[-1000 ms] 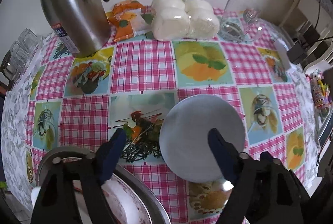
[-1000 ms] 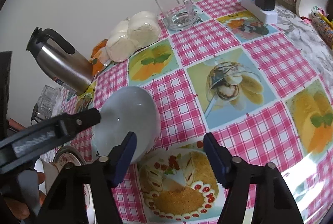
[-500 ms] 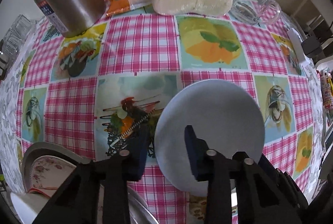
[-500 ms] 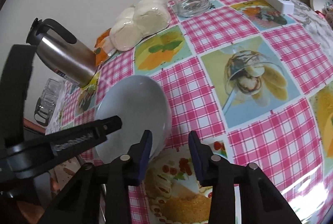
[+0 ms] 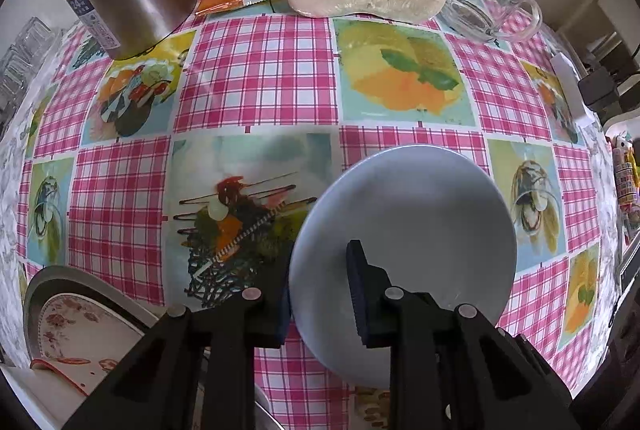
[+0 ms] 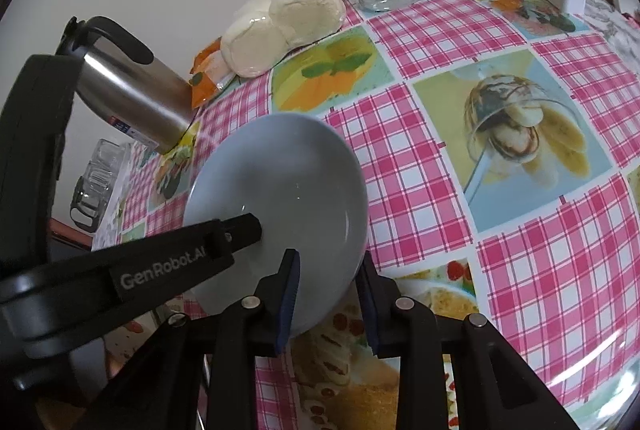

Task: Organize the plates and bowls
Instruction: 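Close both grippers on the small white bowl rim, then lift the small white bowl and carry it over the basin with both grippers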

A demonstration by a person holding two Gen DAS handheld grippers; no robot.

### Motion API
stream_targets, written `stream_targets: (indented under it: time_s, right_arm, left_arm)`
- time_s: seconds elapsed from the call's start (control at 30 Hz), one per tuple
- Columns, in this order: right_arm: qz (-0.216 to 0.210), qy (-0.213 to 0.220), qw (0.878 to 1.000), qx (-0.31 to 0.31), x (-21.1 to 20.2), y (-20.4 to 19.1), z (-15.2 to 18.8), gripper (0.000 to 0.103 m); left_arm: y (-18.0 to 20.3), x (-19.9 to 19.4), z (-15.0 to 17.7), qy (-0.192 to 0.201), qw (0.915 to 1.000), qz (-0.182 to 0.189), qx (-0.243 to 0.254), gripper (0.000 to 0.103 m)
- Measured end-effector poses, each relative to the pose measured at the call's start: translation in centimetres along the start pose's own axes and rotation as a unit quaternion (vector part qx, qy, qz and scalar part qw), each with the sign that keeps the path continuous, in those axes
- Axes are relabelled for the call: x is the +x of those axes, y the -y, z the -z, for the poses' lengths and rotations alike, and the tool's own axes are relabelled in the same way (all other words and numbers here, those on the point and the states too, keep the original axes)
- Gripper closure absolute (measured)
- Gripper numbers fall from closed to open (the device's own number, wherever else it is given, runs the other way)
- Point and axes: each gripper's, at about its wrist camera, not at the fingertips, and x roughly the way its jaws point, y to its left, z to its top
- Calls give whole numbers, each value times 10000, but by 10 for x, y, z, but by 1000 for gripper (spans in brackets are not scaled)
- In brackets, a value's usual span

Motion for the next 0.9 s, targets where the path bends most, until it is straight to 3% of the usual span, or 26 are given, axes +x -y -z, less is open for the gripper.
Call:
stream_targets:
  time_s: [0.17, 0.53, 0.9]
  right_arm:
    - [-101, -26, 9999, 77, -1, 5, 0, 74]
    - [-163, 78, 9998, 44, -26, 10, 0, 74]
    - [-233, 380, 9989, -174, -72, -6, 2, 74]
  left_arm:
    - [-1, -6, 0, 102, 9999, 77, -14, 84]
    - [6, -29, 10, 318, 9988, 362, 44, 85]
    - [-2, -85, 26, 909, 9927, 793, -24, 85]
